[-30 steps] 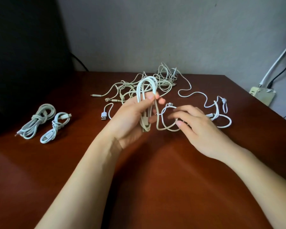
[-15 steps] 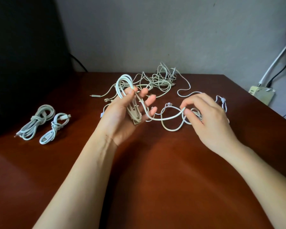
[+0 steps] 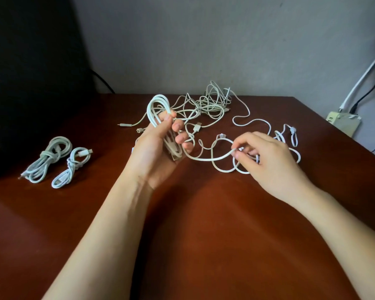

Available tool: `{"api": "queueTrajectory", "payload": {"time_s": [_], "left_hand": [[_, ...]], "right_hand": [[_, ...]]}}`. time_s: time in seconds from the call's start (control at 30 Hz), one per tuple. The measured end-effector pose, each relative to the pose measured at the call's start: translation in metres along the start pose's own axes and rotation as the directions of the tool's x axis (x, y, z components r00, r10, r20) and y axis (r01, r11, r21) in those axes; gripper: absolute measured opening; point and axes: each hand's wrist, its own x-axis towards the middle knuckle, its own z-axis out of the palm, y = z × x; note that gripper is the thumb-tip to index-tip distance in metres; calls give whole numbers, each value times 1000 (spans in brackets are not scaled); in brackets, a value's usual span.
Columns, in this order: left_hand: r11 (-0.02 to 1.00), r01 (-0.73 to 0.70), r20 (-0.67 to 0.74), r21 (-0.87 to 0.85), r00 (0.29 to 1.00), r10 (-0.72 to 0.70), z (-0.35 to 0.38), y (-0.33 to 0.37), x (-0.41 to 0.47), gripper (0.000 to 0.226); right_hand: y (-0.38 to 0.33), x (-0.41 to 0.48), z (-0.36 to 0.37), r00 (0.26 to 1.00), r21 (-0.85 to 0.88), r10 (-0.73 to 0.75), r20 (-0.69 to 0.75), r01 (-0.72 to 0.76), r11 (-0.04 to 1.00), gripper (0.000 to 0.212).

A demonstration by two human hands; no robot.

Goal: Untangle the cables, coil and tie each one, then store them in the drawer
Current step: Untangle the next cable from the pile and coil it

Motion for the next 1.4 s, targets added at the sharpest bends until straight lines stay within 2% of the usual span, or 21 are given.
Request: {"api": "queueTrajectory", "payload": {"time_s": [0.13,0.23,0.37,0.5,0.63,0.77,0.87,0.93,1.0,1.07,1.13,1.23,1.3,1.4], "left_hand": [[998,9,20,60,1000,-10,2,-1,-1,16],[997,20,25,80,999,-22,4,-2,-3,18],[996,37,30,85,999,-39,5,-1,-4,19],[996,46,7,73,999,-46,5,-2,-3,20],[999,17,-47,43,999,-15,4,-3,-2,21],[998,-46,-129,44,990,51,1,-3,2,23],[993,-102,-210,61,971,113,-1,-2,3,24],[989,-123,-244,78,960,139,-2,-1,3,23],[986,-125,-265,111,953,151,-3,-1,3,22],[981,-113,-266,158,952,153,-3,-1,3,22],[977,-106,-254,186,955,152,-2,-2,3,22],[970,-112,-248,214,955,165,-1,-3,3,20],[970,-115,-252,216,953,169,0,-3,3,19],[970,-120,-250,209,953,172,-1,-3,2,19]], "right_hand": [[3,0,1,996,-86,32,86,-24,996,9],[6,0,-1,997,-127,11,81,-1,992,9],[6,1,-2,993,-135,-75,-92,62,989,8],[3,3,-5,935,-108,-174,-310,147,983,16],[-4,1,-7,888,-99,-253,-385,232,968,20],[-15,-5,-6,920,162,-303,-247,348,923,15],[-20,-7,-3,924,168,-358,-133,376,911,18],[-19,-7,-2,948,120,-316,-38,318,940,15],[-14,-6,-3,974,91,-212,79,205,975,11],[-7,-4,-7,978,55,-119,174,111,992,20],[-2,0,-15,979,69,-65,192,53,996,23],[1,4,-27,985,177,2,173,-33,984,18],[7,6,-32,987,197,27,159,-58,979,24],[13,8,-32,986,216,63,155,-96,972,19]]}}
